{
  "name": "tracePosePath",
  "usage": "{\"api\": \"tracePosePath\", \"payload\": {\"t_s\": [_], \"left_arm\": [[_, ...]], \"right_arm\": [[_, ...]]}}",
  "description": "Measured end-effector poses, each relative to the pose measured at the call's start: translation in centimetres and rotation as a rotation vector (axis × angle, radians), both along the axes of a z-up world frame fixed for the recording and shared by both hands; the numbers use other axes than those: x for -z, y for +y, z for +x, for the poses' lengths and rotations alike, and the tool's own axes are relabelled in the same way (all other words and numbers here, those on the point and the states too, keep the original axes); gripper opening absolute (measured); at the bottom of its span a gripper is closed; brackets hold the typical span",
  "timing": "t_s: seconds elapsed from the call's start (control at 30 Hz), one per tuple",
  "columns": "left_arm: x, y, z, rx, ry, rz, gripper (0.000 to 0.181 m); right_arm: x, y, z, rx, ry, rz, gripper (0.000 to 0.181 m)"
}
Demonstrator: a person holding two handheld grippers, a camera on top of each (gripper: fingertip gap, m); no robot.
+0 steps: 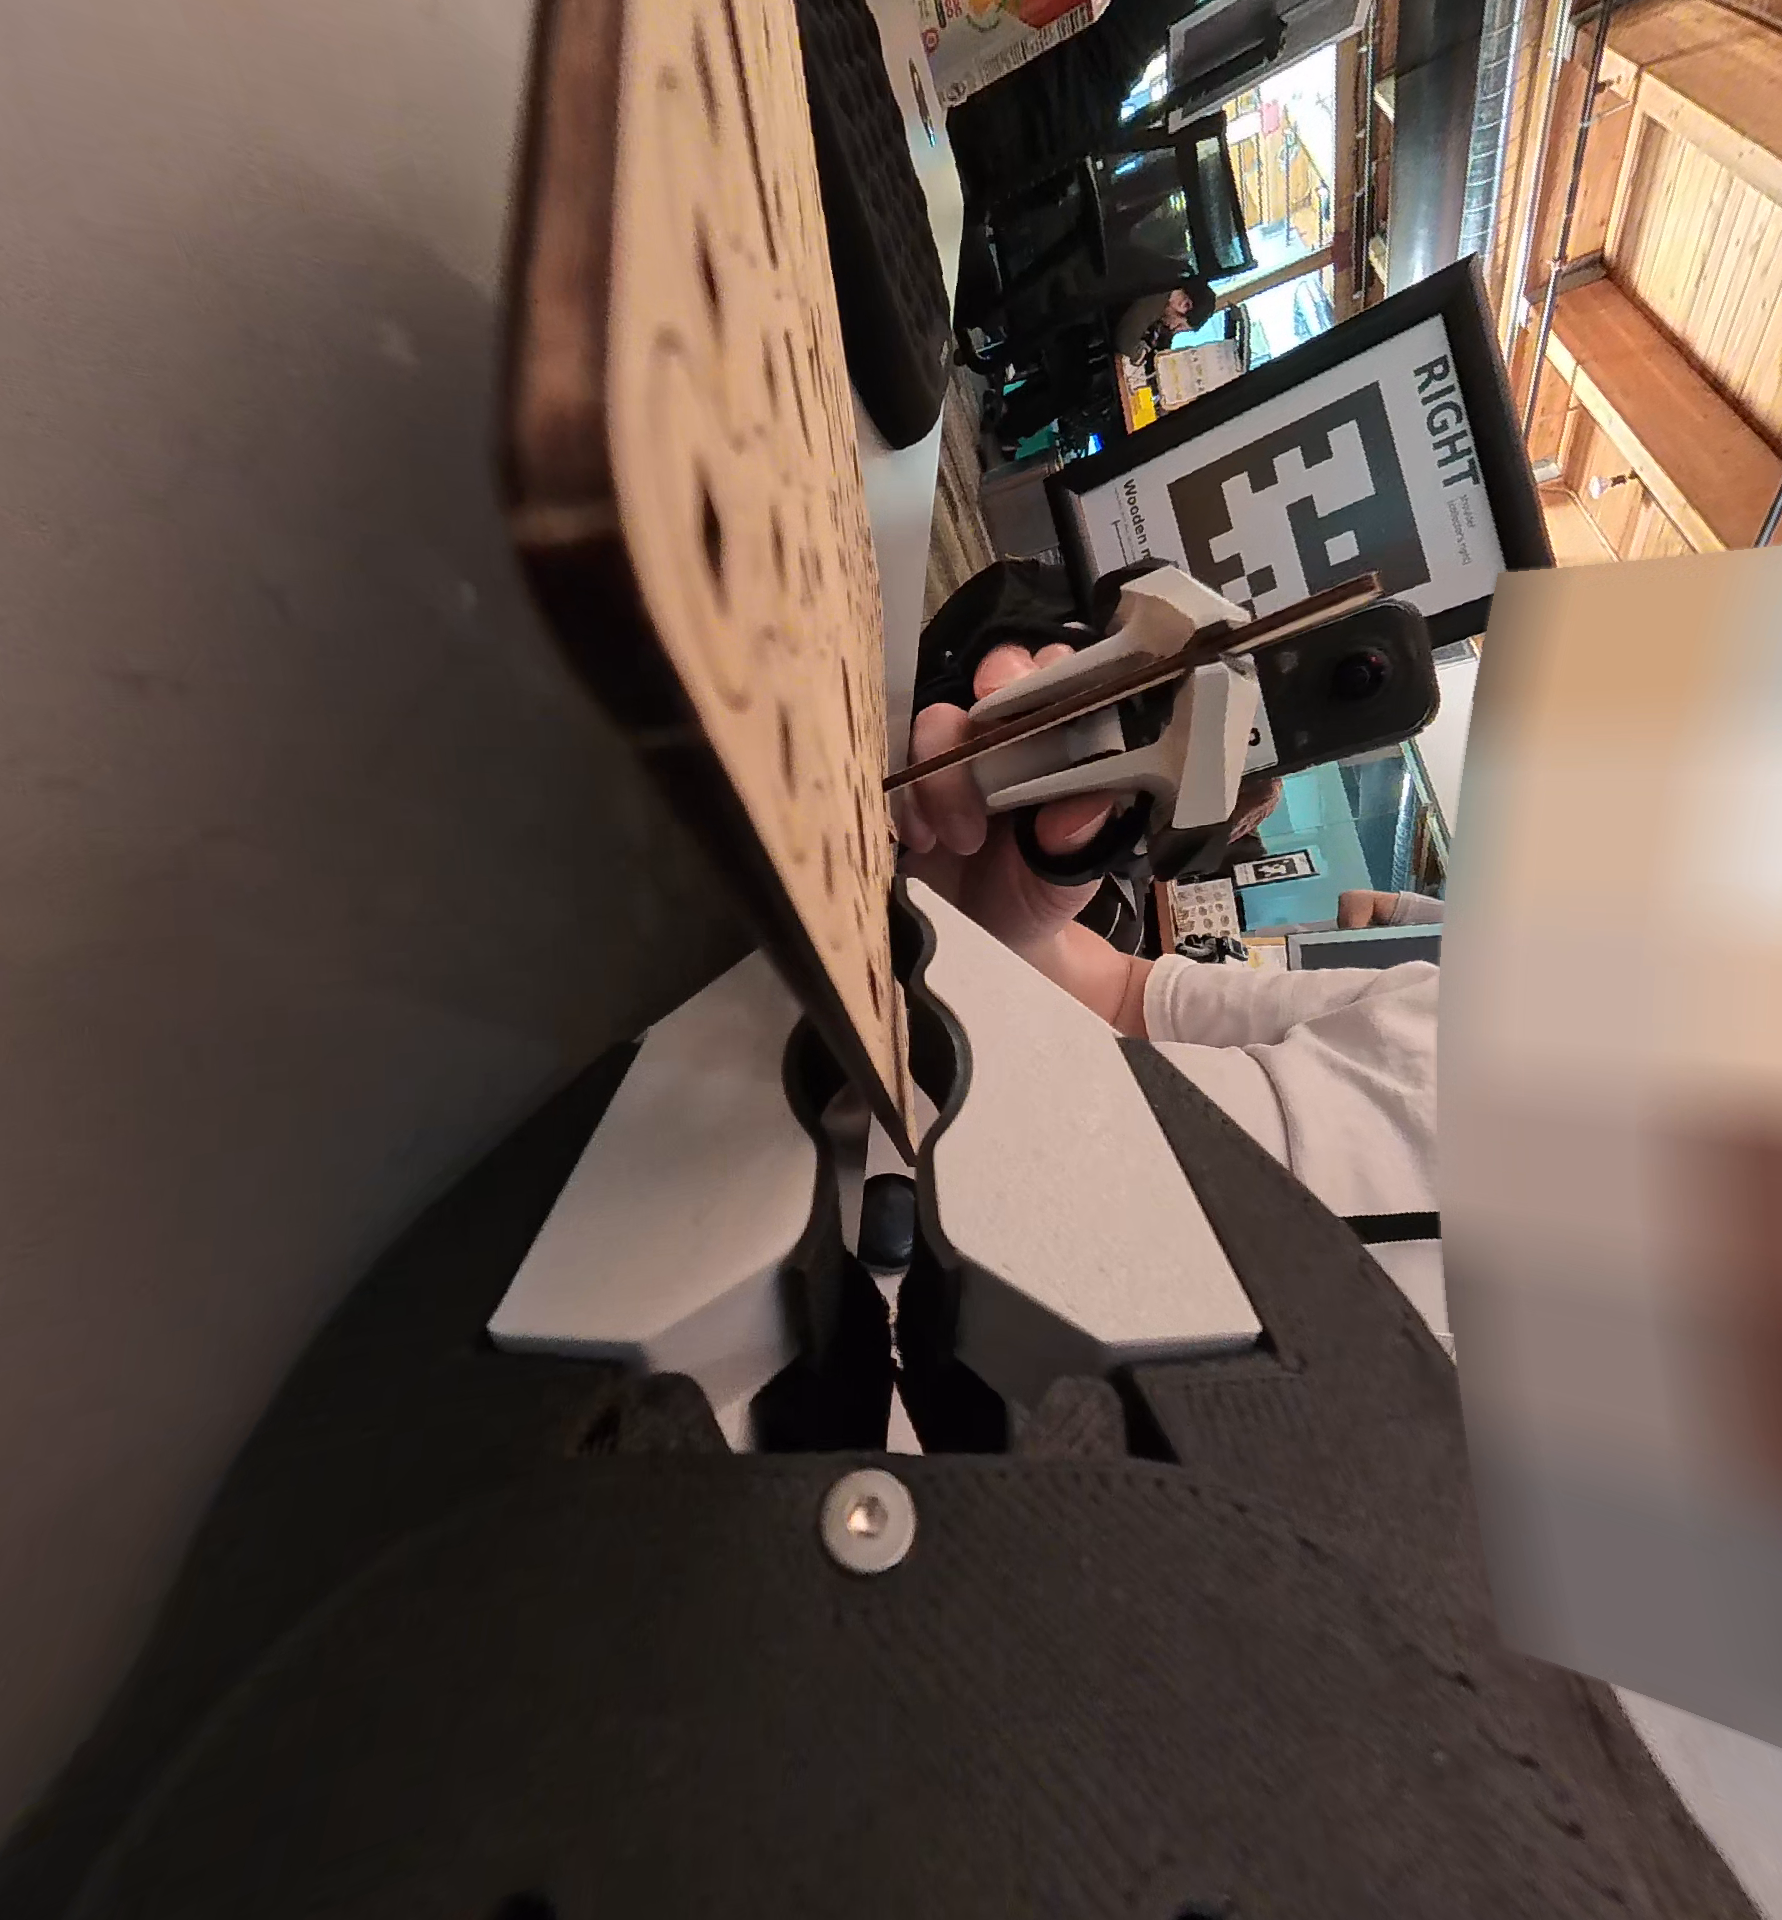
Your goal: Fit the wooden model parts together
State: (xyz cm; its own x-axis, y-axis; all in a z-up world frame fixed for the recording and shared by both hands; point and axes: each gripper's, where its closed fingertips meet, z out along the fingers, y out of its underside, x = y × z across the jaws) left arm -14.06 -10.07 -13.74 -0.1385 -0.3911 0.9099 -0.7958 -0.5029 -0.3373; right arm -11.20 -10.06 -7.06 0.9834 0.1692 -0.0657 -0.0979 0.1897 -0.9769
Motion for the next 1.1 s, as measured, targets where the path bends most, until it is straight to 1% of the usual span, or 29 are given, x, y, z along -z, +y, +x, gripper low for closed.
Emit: {"api": "tracePosePath", "payload": {"t_s": [0.3, 0.6, 0.7, 0.77, 0.87, 0.93, 1.0, 1.1], "left_arm": [[-0.2, -0.2, 0.0, 0.009, -0.020, 0.018, 0.000], [-0.3, -0.9, -0.1, 0.042, -0.034, 0.036, 0.000], [-0.4, -0.5, 0.1, 0.021, -0.026, 0.009, 0.001], [-0.9, -0.2, 0.2, 0.010, -0.038, -0.037, 0.001], [-1.5, 0.4, 0.3, -0.015, -0.046, -0.123, 0.001], [-1.4, 0.7, 0.3, -0.027, -0.045, -0.113, 0.001], [-1.2, 0.8, 0.3, -0.036, -0.035, -0.092, 0.001], [-0.9, 0.8, 0.4, -0.041, -0.025, -0.073, 0.001]], "right_arm": [[0.0, 0.0, -0.2, -0.017, -0.001, 0.004, 0.003], [0.0, -0.2, -0.7, -0.029, -0.041, 0.019, 0.003], [-0.4, -0.7, -0.9, -0.048, -0.041, 0.053, 0.003], [-1.3, -1.6, -0.6, -0.048, -0.012, 0.131, 0.002], [-2.3, -2.7, -0.6, -0.051, -0.033, 0.211, 0.002], [-2.5, -2.8, -0.8, -0.074, -0.038, 0.216, 0.002], [-2.9, -3.1, -0.6, -0.084, 0.003, 0.241, 0.002], [-2.4, -2.8, -0.3, -0.101, 0.064, 0.224, 0.002]]}}
